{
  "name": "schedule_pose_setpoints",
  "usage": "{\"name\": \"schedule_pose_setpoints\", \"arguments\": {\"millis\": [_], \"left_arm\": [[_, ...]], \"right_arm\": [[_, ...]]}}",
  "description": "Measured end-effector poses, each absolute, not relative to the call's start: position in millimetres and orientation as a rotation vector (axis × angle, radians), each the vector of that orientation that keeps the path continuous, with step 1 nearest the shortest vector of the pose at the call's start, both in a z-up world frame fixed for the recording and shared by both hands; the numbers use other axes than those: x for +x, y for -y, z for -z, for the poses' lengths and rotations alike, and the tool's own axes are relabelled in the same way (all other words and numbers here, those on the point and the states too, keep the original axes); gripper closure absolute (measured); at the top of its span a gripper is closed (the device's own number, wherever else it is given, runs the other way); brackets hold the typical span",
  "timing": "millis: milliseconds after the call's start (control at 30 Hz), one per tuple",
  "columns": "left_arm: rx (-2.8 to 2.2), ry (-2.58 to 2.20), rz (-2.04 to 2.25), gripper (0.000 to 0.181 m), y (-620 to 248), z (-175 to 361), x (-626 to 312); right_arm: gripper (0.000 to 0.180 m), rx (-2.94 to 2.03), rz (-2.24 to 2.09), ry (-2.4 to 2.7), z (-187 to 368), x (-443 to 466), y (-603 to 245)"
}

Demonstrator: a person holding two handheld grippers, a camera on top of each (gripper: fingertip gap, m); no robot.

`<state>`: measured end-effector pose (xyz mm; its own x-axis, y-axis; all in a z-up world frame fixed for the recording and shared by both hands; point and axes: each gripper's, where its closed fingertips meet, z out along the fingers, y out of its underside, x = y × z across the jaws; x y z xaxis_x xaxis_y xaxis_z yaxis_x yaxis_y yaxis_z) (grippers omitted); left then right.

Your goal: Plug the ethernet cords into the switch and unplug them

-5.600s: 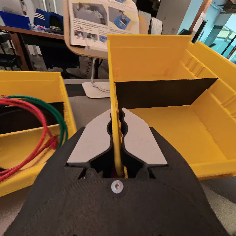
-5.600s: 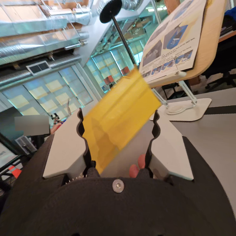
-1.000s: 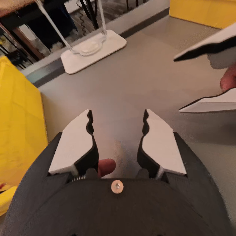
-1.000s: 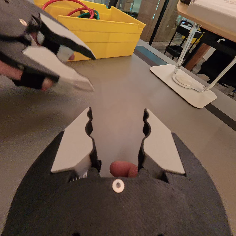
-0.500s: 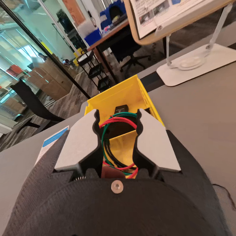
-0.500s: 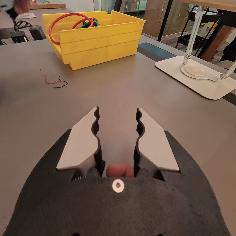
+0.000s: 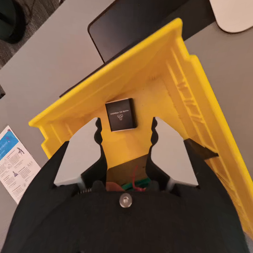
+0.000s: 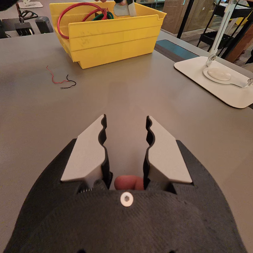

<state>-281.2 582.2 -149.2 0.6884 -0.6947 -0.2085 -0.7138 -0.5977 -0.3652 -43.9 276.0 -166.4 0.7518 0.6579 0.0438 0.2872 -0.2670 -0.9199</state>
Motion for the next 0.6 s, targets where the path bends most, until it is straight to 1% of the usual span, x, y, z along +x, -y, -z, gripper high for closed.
{"name": "schedule_pose_setpoints", "arguments": {"millis": [233, 333, 367, 400, 433, 600], "left_arm": [[-2.713, -1.253, -0.272, 0.107, -594.1, 192.4, -298.8], [-2.785, -1.306, -0.269, 0.108, -589.5, 212.8, -302.7], [-2.804, -1.323, -0.255, 0.113, -587.1, 217.9, -303.1], [-2.789, -1.289, -0.215, 0.119, -591.6, 217.6, -299.0], [-2.795, -1.268, -0.189, 0.121, -592.4, 218.6, -297.9], [-2.751, -1.255, -0.186, 0.122, -595.1, 216.9, -299.8]], "right_arm": [[0.124, -1.864, -0.447, 0.731, 166.8, -44.3, -276.0], [0.124, -1.864, -0.450, 0.734, 167.1, -44.7, -275.9], [0.124, -1.864, -0.451, 0.735, 166.9, -44.7, -275.7], [0.124, -1.862, -0.452, 0.734, 166.8, -44.7, -275.7], [0.124, -1.861, -0.453, 0.733, 166.5, -44.6, -275.7], [0.124, -1.860, -0.460, 0.733, 166.3, -44.8, -275.5]]}}
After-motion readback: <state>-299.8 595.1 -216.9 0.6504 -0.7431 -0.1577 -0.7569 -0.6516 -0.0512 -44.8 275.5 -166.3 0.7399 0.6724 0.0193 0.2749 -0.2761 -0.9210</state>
